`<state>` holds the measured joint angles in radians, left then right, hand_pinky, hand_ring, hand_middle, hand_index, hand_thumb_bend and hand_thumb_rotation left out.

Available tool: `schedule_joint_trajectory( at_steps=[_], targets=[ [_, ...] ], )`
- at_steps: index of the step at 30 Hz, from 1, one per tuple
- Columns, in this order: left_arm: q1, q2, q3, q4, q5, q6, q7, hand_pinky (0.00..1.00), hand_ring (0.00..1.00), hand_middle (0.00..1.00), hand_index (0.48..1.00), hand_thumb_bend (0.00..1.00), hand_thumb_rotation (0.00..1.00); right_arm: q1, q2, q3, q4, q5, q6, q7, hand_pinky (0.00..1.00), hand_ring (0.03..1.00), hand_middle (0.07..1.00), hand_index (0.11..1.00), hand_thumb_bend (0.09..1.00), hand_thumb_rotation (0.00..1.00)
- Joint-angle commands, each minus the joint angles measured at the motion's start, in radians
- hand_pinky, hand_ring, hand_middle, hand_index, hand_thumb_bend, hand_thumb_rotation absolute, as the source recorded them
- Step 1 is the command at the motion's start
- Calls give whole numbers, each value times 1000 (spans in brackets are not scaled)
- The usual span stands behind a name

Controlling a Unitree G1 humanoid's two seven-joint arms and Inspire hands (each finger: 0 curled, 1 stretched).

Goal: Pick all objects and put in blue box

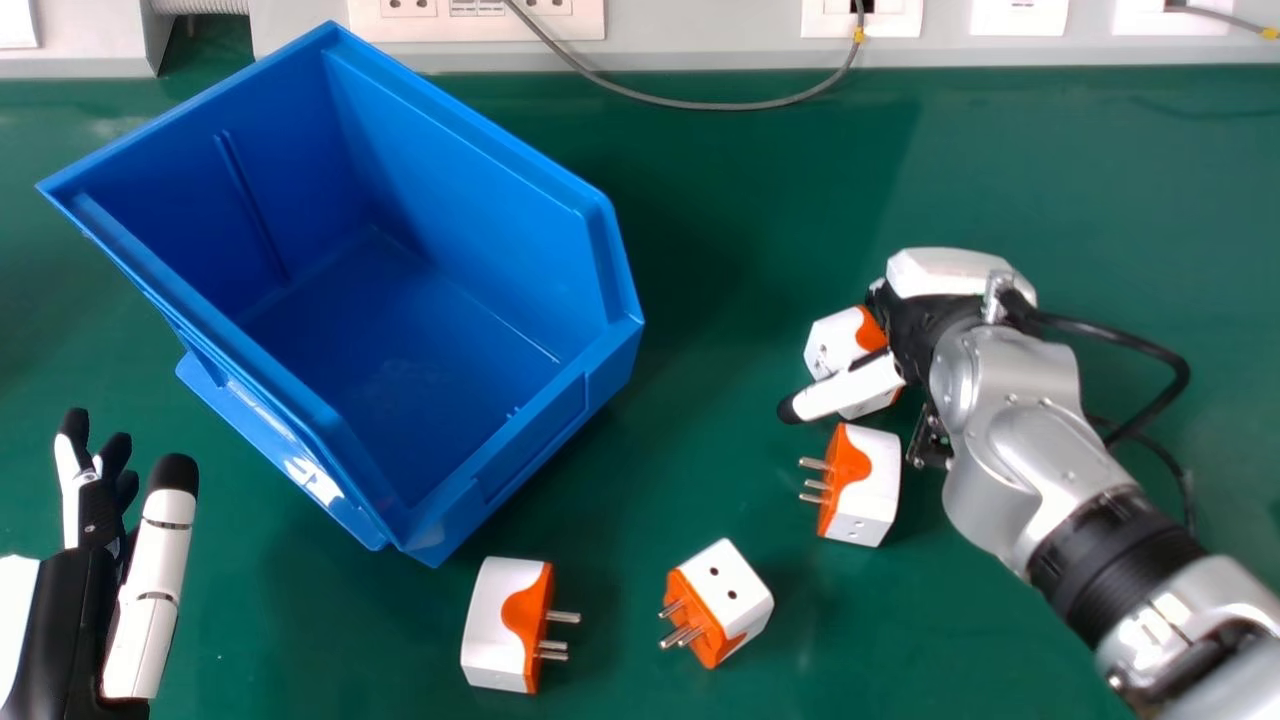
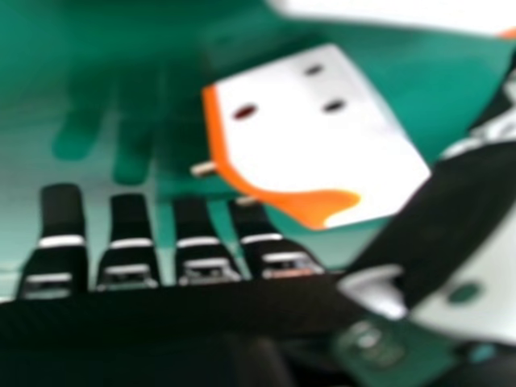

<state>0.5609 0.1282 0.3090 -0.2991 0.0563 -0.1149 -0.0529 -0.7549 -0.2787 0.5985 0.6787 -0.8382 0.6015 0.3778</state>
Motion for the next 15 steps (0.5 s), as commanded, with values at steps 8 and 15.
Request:
schedule_joint_trajectory(
  at_steps=[8, 15],
  targets=[
    [4, 12, 5, -19, -14, -22, -7, 944, 996, 1000, 1000, 482, 1000, -89, 31, -27, 110, 30, -17, -57, 738, 858, 900, 886, 669, 606],
    [5, 11, 5, -21, -10, -19, -6, 947, 998, 1000, 1000, 490, 1000, -132, 50, -41, 191, 67, -35, -91, 682, 784, 817, 816, 673, 567]
  ],
)
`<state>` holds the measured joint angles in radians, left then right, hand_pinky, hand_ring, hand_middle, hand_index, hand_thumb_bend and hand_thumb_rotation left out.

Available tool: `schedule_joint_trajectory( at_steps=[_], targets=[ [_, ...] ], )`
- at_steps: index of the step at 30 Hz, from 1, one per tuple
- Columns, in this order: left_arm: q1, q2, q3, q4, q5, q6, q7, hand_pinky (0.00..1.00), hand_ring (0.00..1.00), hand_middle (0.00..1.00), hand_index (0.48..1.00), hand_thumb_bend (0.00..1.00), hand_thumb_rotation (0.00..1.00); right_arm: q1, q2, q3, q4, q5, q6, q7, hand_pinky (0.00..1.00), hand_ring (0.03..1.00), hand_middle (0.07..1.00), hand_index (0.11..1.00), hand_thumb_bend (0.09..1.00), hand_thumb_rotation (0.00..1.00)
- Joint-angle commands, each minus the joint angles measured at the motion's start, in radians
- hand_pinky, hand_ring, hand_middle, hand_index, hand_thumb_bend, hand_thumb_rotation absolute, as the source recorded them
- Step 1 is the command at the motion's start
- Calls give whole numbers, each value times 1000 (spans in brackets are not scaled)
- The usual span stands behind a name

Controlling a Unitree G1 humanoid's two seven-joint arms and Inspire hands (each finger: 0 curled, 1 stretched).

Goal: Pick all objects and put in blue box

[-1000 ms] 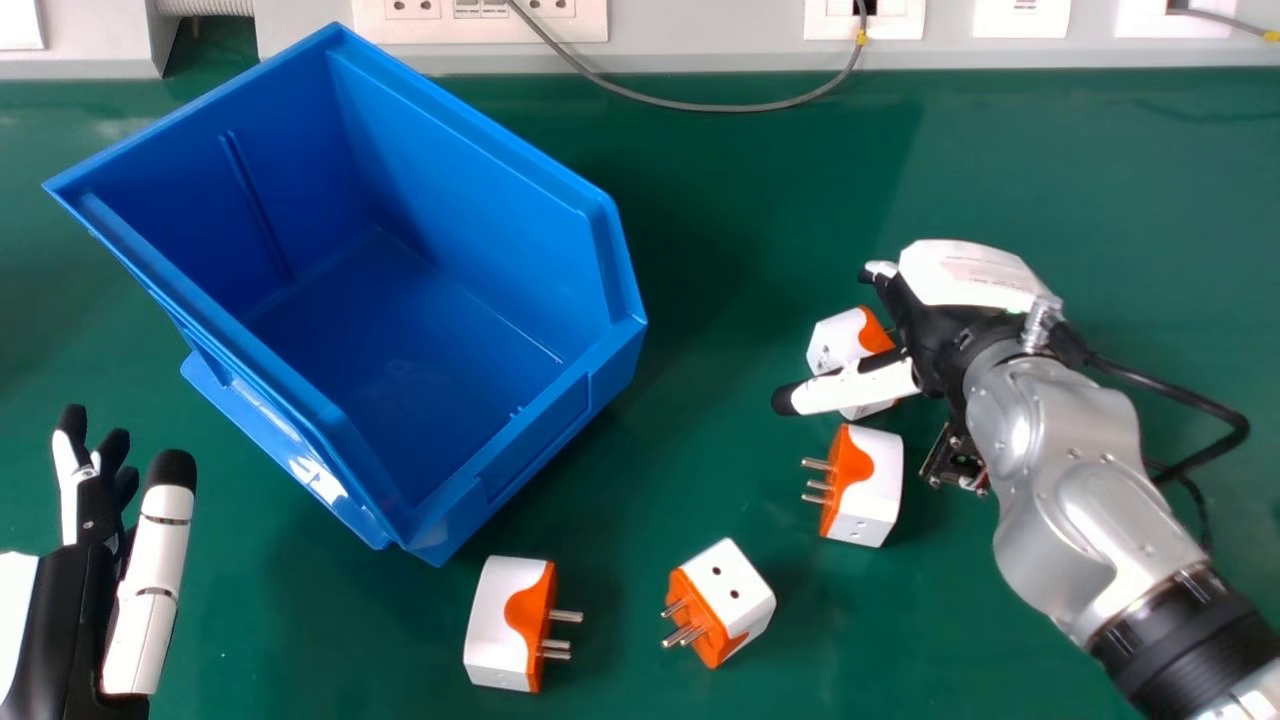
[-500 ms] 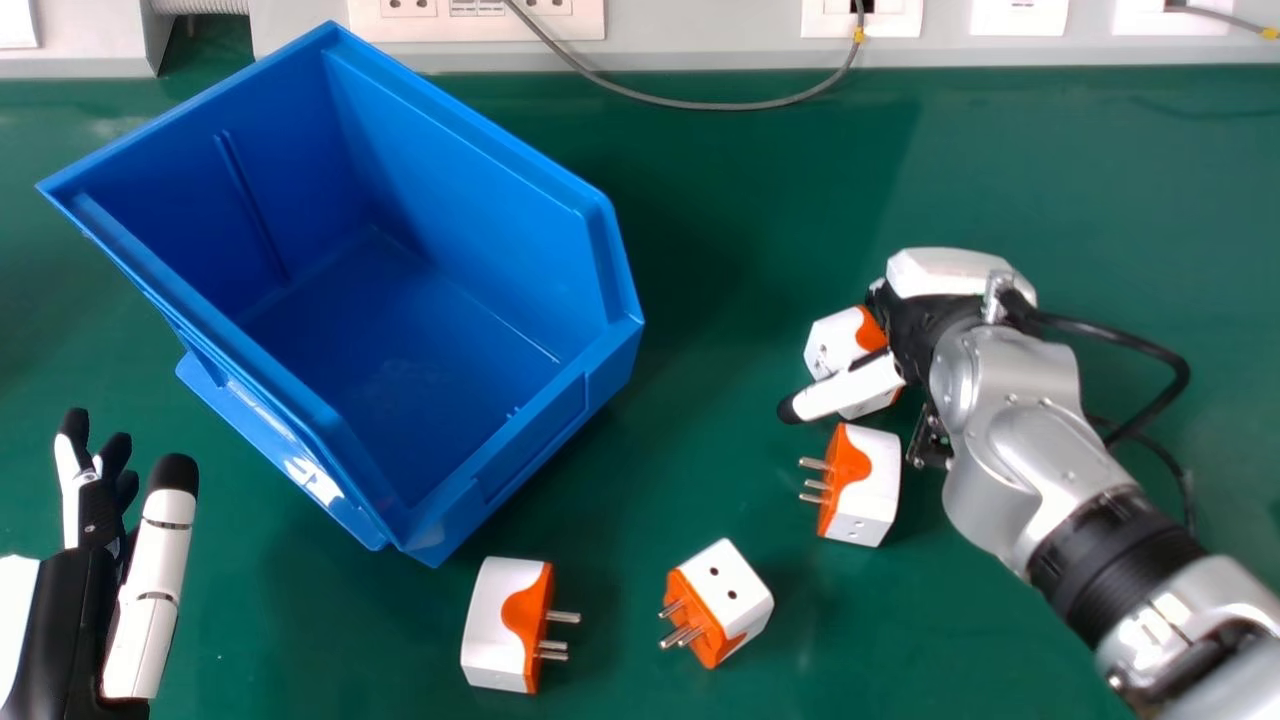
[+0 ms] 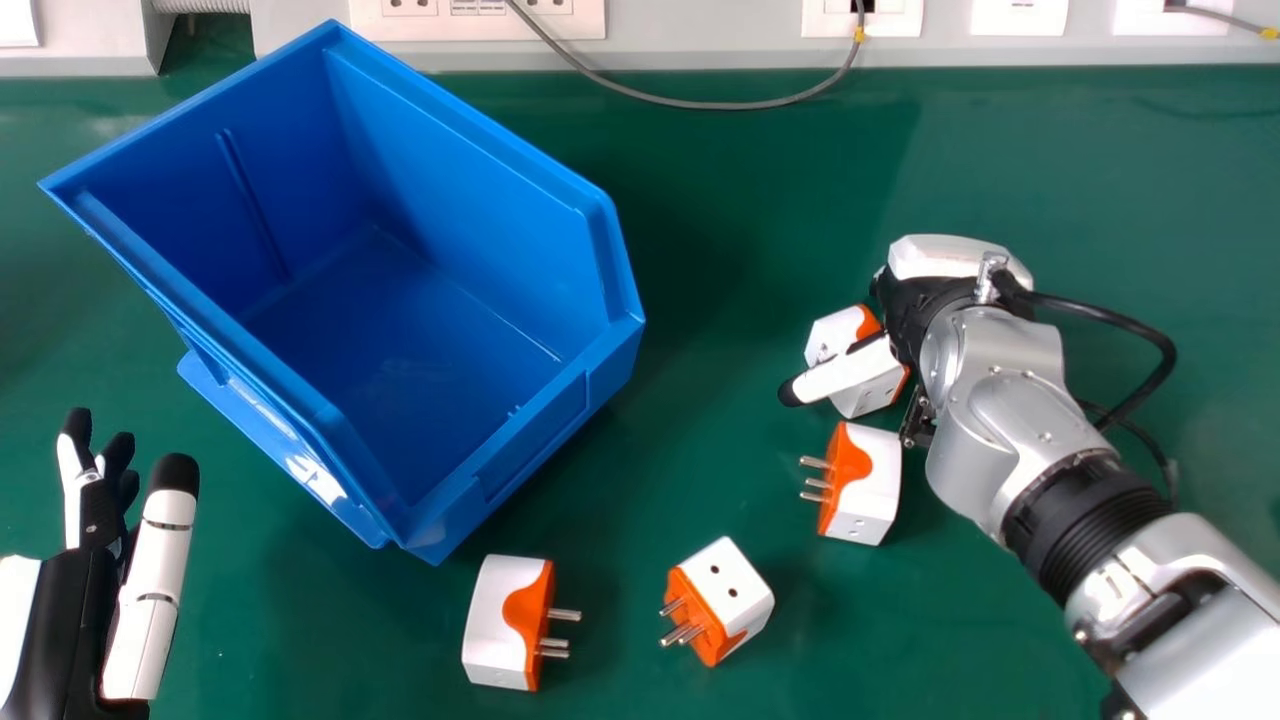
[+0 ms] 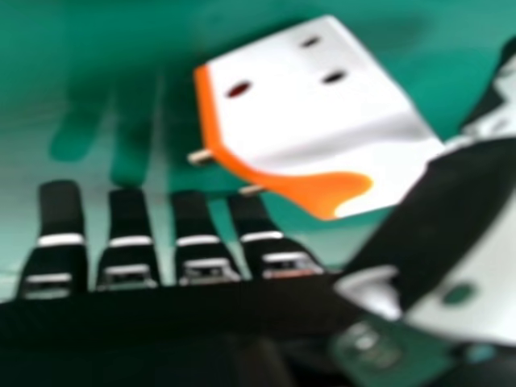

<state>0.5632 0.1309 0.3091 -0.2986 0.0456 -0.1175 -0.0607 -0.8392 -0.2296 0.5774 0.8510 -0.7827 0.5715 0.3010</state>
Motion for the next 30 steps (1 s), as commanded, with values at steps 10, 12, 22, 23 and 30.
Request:
schedule_joint_trajectory(
  at_steps=[10, 12, 22, 23, 30],
  targets=[
    [0, 7, 3, -22, 2, -15, 4, 952, 1000, 1000, 1000, 492, 1000, -100, 25, -17, 127, 35, -19, -38, 649, 710, 749, 750, 668, 504],
    [-1, 7, 3, -23, 0, -12, 3, 953, 1000, 1000, 1000, 493, 1000, -105, 28, -22, 134, 43, -16, -41, 592, 653, 699, 727, 662, 491],
    [2, 7, 5, -30, -13, -7, -2, 958, 1000, 1000, 1000, 495, 1000, -108, 47, -32, 127, 58, 9, -59, 480, 560, 616, 679, 648, 407],
    [4, 7, 5, -33, -13, -7, -2, 958, 1000, 1000, 1000, 495, 1000, -109, 48, -32, 132, 61, 7, -61, 480, 560, 616, 679, 648, 407],
    [4, 8, 8, -30, -16, -6, -3, 959, 1000, 1000, 1000, 501, 1000, -108, 48, -34, 125, 77, 20, -48, 269, 367, 536, 712, 599, 182]
  ],
)
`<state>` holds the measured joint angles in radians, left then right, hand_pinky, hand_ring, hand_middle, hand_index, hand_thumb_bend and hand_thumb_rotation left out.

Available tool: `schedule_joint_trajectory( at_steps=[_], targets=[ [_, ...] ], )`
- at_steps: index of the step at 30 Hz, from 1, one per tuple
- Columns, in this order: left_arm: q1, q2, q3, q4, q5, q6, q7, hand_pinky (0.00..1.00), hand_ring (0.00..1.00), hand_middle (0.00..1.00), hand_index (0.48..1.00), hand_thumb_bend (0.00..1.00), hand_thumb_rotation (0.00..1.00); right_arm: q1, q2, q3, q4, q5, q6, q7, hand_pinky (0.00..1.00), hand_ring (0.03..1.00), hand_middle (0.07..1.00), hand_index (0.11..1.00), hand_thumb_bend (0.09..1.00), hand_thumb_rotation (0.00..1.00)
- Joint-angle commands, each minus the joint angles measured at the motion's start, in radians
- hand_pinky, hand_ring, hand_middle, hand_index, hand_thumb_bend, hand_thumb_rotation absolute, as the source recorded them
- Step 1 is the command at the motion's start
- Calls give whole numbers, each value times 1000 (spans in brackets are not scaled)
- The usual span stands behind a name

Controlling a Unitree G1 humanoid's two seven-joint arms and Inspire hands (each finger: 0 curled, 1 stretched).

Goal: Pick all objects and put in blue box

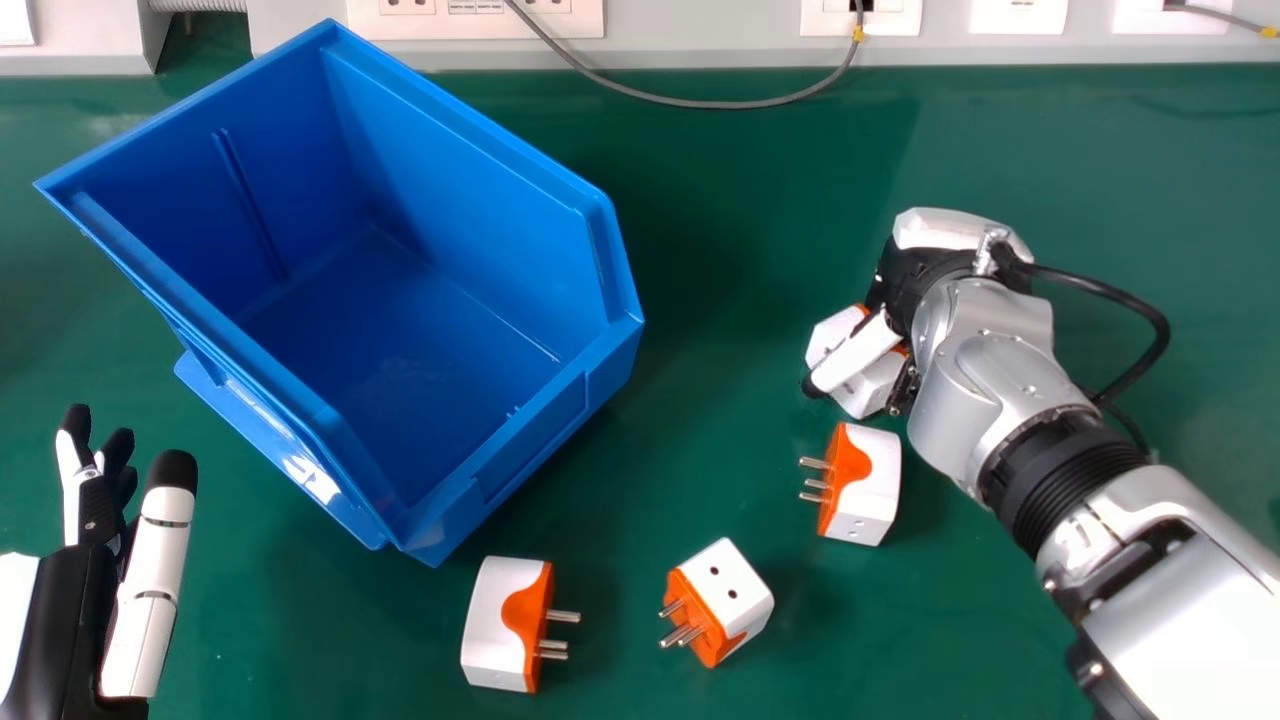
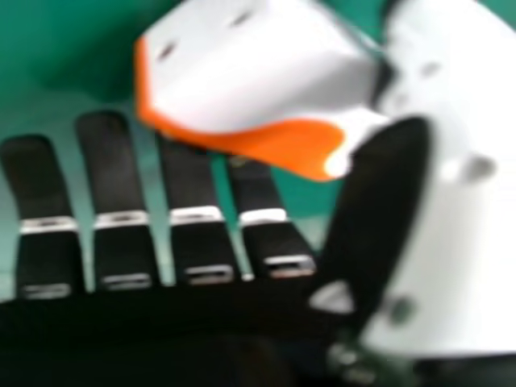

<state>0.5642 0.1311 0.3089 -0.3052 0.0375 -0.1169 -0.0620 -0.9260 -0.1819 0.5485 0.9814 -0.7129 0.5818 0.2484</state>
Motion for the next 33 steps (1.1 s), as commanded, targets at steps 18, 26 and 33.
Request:
schedule_joint_trajectory(
  at_steps=[18, 26, 33],
  targets=[
    [26, 7, 7, -61, -5, 12, -6, 958, 1000, 1000, 1000, 519, 1000, 34, -36, -30, -40, 22, -118, -146, 142, 228, 472, 702, 563, 7],
    [30, 5, 5, -67, -5, 14, -6, 957, 1000, 1000, 1000, 521, 1000, 45, -47, -31, -29, 18, -156, -190, 174, 241, 470, 558, 541, 1],
    [31, 5, 6, -69, -5, 16, -7, 957, 1000, 1000, 1000, 520, 1000, 52, -48, -39, -37, 23, -158, -212, 178, 327, 481, 515, 529, 0]
  ],
)
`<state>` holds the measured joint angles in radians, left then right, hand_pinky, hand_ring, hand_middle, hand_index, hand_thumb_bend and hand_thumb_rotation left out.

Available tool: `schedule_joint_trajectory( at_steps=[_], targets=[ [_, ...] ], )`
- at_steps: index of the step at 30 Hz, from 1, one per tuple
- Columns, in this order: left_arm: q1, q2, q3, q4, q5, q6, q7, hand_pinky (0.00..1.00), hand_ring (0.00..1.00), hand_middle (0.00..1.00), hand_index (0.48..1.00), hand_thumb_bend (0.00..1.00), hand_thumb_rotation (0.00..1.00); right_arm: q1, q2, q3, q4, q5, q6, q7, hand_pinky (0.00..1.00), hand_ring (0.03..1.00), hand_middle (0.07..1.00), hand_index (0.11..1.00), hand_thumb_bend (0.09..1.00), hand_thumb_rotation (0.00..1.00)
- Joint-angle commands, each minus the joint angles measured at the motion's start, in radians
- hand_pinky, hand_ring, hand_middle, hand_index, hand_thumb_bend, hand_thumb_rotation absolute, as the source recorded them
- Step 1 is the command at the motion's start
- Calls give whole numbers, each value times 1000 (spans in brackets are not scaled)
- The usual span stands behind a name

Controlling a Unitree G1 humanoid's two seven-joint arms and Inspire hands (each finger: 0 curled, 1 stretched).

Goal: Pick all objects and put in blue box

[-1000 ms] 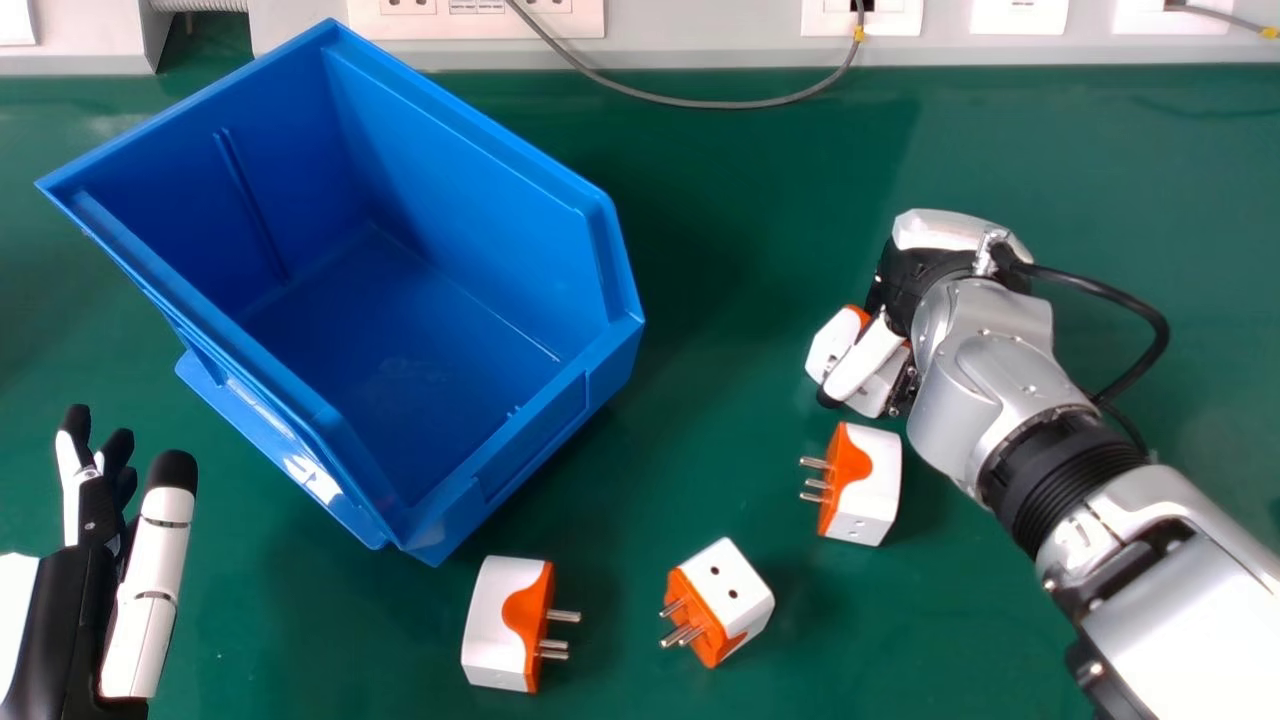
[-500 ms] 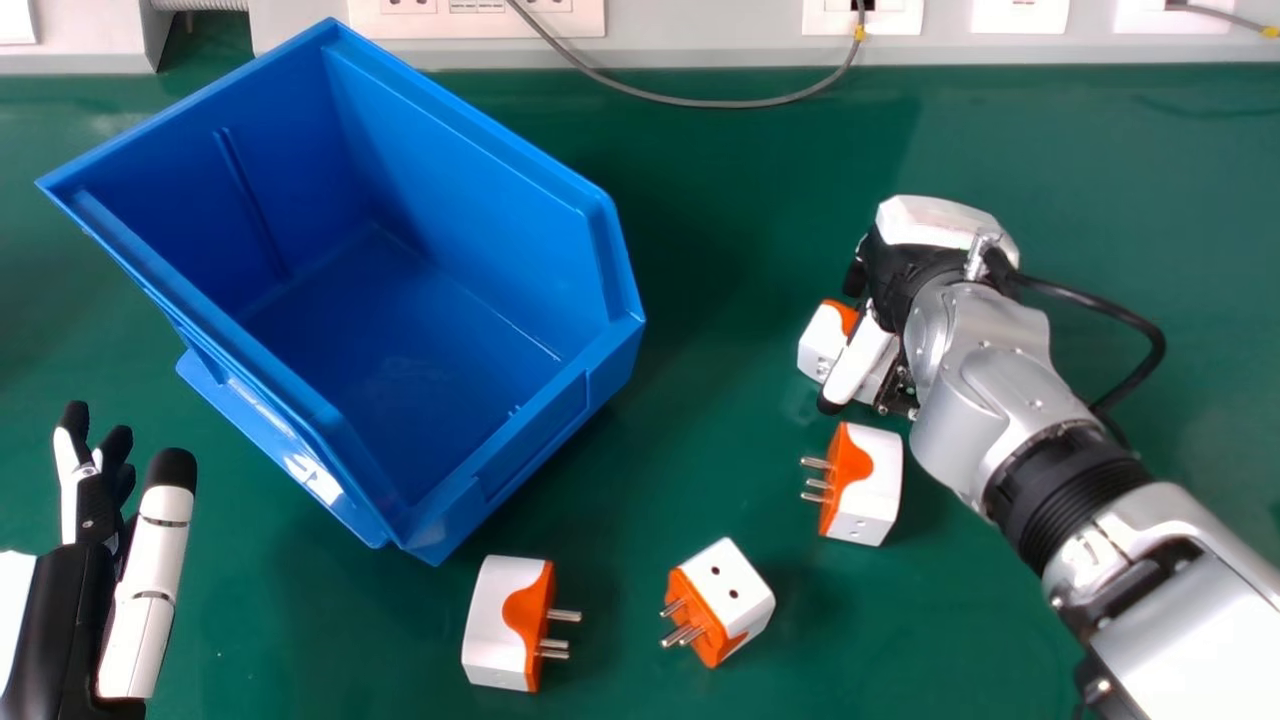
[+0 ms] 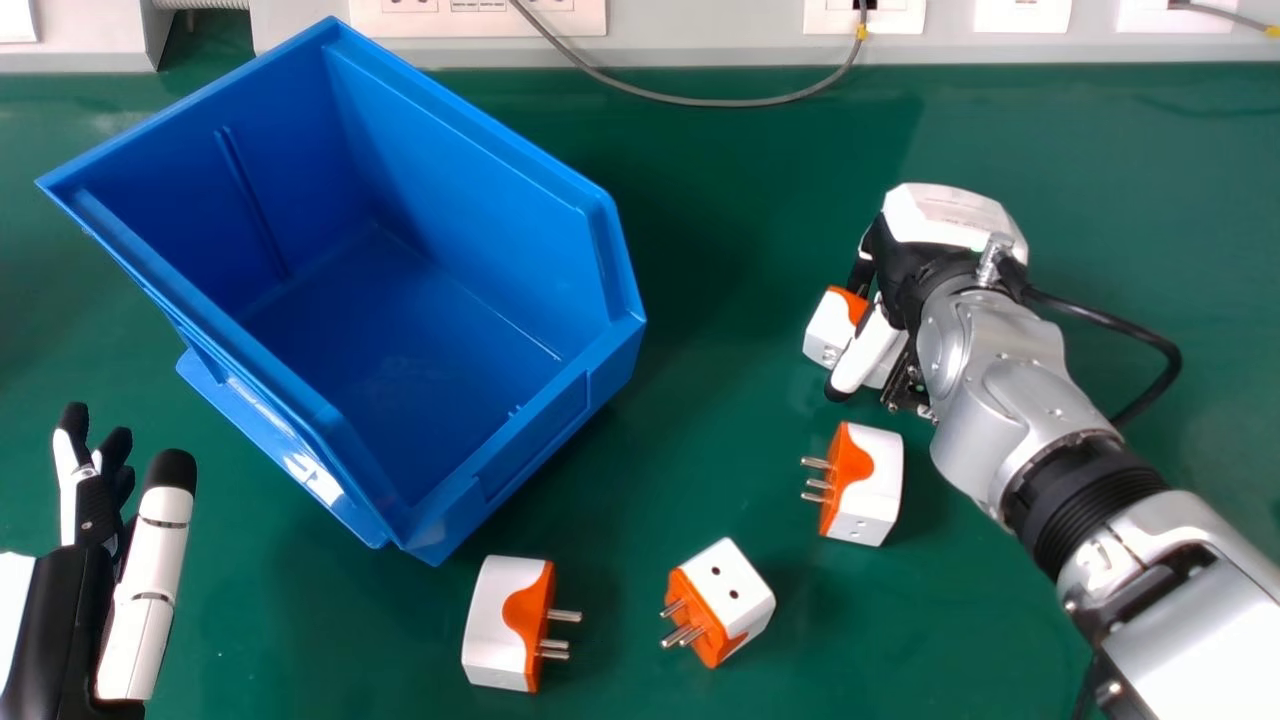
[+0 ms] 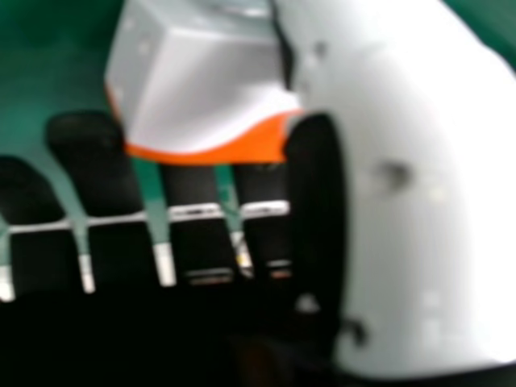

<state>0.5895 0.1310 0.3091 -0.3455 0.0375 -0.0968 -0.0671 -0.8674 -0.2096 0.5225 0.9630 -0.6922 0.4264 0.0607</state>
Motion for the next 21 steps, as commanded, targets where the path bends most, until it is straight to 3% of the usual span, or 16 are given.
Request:
schedule_joint_trajectory(
  at_steps=[1, 21],
  targets=[
    [6, 5, 5, -30, -5, -2, -1, 957, 1000, 1000, 1000, 521, 1000, -4, -23, -15, -26, 2, -3, -26, 178, 344, 484, 510, 526, 0],
    [4, 9, 10, -32, -7, 8, -6, 959, 1000, 1000, 1000, 512, 1000, 44, -64, -50, -188, 8, 42, -6, 188, 402, 497, 488, 519, 0]
  ],
)
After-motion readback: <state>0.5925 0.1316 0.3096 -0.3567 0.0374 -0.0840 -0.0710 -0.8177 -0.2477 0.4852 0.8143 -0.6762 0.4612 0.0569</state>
